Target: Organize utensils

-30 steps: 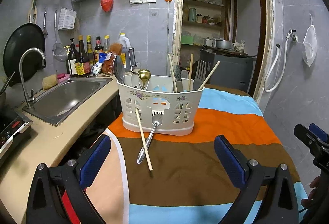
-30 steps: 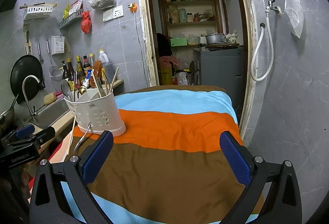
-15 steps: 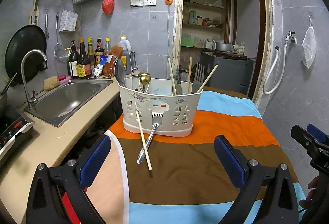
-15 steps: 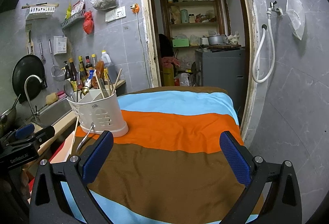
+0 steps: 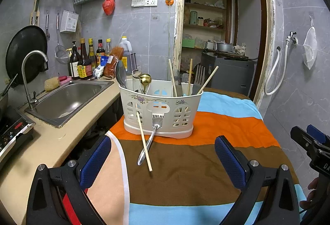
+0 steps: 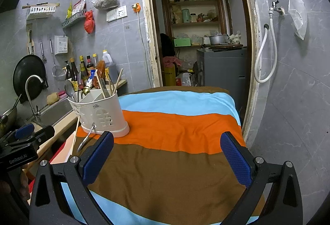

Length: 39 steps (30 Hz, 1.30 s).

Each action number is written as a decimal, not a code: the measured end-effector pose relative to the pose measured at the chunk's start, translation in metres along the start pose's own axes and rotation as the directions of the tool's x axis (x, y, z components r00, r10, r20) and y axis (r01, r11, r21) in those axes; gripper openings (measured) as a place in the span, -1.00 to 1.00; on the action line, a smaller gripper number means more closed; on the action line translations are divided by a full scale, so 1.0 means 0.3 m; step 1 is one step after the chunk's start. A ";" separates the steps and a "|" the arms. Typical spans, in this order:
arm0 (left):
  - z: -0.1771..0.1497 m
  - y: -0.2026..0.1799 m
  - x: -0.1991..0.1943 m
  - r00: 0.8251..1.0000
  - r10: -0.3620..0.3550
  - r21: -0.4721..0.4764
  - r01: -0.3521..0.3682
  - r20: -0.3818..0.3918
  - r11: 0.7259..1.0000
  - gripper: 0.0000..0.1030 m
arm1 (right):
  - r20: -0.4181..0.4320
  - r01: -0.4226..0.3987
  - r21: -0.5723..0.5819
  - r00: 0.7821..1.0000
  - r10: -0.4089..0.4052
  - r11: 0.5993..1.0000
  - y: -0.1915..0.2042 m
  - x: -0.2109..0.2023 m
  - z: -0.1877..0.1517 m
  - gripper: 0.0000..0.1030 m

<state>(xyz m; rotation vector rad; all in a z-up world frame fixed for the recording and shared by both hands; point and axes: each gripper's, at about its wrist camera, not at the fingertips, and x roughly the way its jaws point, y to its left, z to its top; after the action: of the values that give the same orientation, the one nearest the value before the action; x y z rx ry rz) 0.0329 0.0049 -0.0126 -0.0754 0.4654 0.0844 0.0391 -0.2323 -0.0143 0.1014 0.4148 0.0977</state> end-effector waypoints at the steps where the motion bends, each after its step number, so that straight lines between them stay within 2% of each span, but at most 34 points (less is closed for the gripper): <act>1: 0.000 0.000 0.000 1.000 0.000 0.001 0.000 0.001 1.000 0.97 | 0.000 -0.001 0.001 1.000 0.001 1.000 0.000 0.002 0.000 0.97; 39: -0.001 0.004 0.002 1.000 -0.002 0.003 0.002 -0.001 1.000 0.97 | -0.007 -0.007 -0.001 1.000 0.007 1.000 0.000 0.009 0.006 0.97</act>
<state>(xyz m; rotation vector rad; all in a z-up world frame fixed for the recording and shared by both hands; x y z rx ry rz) 0.0332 0.0059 -0.0133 -0.0730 0.4661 0.0820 0.0422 -0.2322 -0.0136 0.1017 0.4216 0.1048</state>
